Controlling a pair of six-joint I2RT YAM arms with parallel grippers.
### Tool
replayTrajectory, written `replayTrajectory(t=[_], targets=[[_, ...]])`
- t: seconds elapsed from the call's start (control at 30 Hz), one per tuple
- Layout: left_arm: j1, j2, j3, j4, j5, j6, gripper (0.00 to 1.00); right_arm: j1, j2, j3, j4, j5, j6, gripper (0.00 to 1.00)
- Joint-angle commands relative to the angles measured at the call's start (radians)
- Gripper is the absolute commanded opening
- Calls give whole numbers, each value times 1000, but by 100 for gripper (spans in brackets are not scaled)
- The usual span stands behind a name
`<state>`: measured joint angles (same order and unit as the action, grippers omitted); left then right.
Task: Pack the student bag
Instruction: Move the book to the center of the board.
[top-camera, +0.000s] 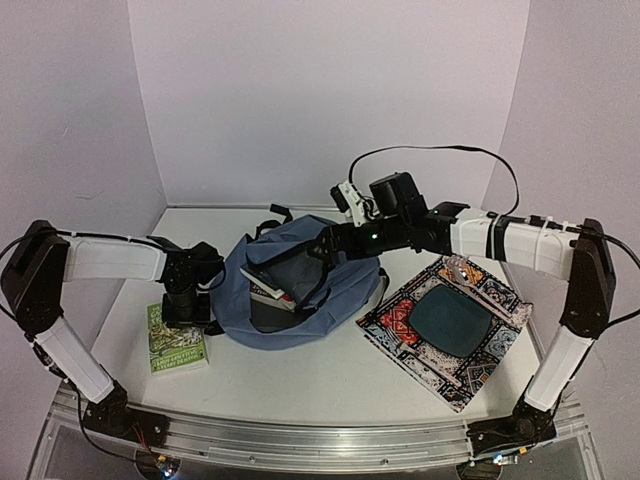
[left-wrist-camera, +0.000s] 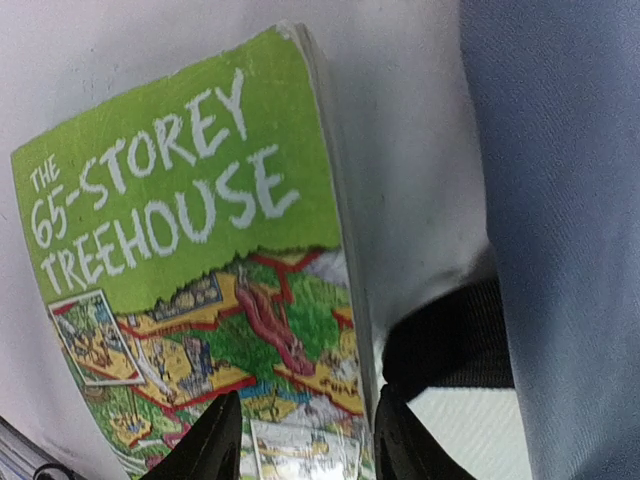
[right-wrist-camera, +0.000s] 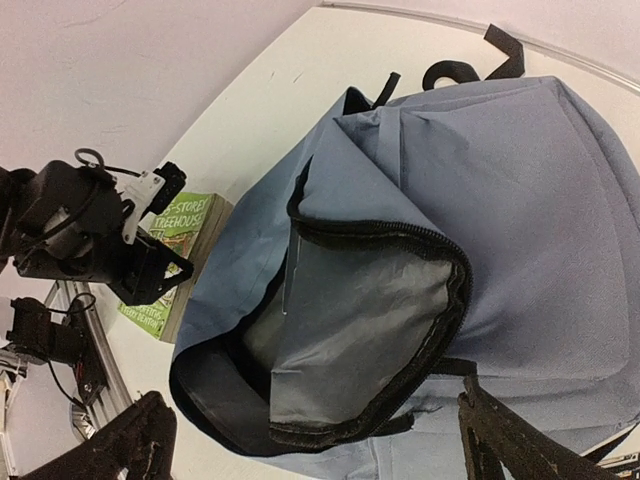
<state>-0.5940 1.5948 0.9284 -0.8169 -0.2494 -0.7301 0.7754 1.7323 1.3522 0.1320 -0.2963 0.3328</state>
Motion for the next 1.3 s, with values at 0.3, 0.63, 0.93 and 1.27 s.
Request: replayTrajectory(t=[0.3, 0.63, 0.93, 1.27], targets=[[177, -196, 1, 11, 67, -24, 92, 35, -98, -70, 25, -46, -19, 98], [454, -78, -22, 218, 240, 146, 94, 124, -111, -105, 38, -32, -10, 98], [454, -113, -224, 251, 445, 117, 92, 246, -71, -95, 53, 34, 62, 98], [231, -342, -378, 302, 575, -169, 89, 368, 40, -58, 52, 38, 152, 98]])
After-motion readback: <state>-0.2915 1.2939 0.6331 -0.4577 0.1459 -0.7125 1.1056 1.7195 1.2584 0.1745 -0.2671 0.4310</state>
